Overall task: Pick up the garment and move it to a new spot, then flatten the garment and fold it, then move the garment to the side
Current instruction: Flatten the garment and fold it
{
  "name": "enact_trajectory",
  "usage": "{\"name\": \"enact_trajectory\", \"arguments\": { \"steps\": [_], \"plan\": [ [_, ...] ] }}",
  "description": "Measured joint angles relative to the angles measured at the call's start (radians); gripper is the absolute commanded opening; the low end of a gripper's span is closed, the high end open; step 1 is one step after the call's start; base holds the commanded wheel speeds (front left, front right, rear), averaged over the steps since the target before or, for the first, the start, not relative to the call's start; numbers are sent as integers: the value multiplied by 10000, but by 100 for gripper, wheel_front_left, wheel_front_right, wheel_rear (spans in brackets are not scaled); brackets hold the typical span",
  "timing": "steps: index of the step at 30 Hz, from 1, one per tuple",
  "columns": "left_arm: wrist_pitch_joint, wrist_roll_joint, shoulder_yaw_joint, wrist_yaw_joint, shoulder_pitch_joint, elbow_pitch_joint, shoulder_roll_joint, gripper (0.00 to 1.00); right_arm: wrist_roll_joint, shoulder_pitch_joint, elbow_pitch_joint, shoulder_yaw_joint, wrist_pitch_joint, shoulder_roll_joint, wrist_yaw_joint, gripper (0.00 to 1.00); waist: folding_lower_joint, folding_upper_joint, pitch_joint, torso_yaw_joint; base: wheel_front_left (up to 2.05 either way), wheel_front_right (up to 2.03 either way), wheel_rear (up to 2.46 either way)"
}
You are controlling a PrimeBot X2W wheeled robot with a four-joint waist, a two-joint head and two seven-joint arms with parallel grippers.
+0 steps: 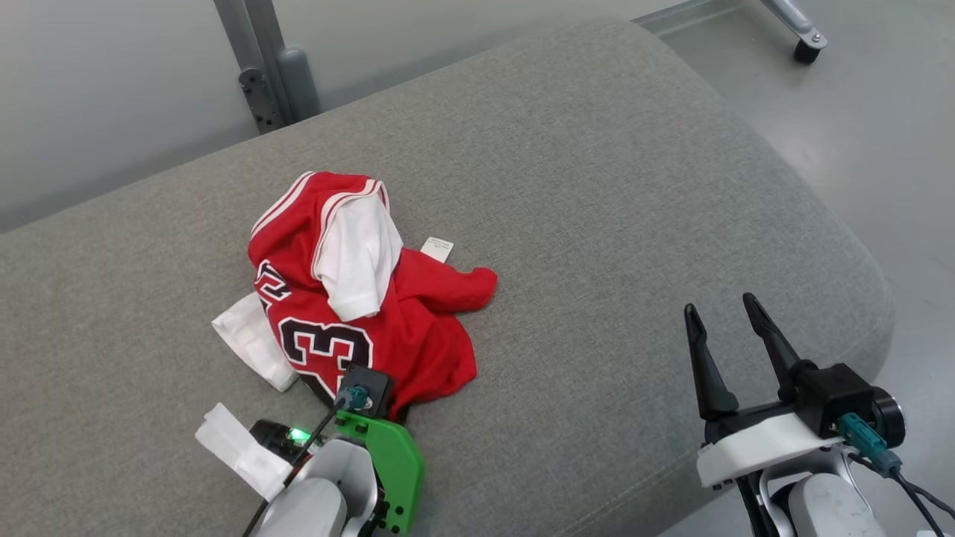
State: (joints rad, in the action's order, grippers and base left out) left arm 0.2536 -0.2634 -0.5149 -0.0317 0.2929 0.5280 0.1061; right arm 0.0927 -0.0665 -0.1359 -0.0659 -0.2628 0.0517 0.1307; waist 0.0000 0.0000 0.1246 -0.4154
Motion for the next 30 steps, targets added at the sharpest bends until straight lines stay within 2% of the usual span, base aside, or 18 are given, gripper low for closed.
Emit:
{"name": "enact_trajectory", "arguments": {
  "steps": [7,12,16,20,22,26,30],
  "plan": [
    [-541,-360,35,-242,79,-69,-15,0,134,7,-75,81,0,-12,0,100,0,0,-82,487,0,0,0],
    [-800,-777,257,-407,-413,-1868,178,0,128,234,-119,222,0,-15,0,100,0,0,-318,801,0,0,0],
    [-221,-1112,849,-155,-1495,-4345,1227,0,86,537,-222,357,0,-13,0,100,0,0,-568,1086,0,0,0],
    [581,-1664,1992,462,-2757,-6709,2357,0,81,687,-303,391,0,-17,0,100,0,0,-785,1398,0,0,0],
    [869,-1858,2744,819,-3275,-7217,2901,0,81,710,-316,420,0,-15,0,100,0,0,-851,1567,0,0,0],
    [688,-2230,3979,1191,-3745,-6677,3490,0,81,710,-376,368,0,-23,0,100,0,0,-905,1857,0,0,0],
    [115,-2297,4380,1204,-3573,-5124,3591,0,27,709,-439,370,0,-19,0,100,0,0,-904,2083,0,0,0]
  ]
}}
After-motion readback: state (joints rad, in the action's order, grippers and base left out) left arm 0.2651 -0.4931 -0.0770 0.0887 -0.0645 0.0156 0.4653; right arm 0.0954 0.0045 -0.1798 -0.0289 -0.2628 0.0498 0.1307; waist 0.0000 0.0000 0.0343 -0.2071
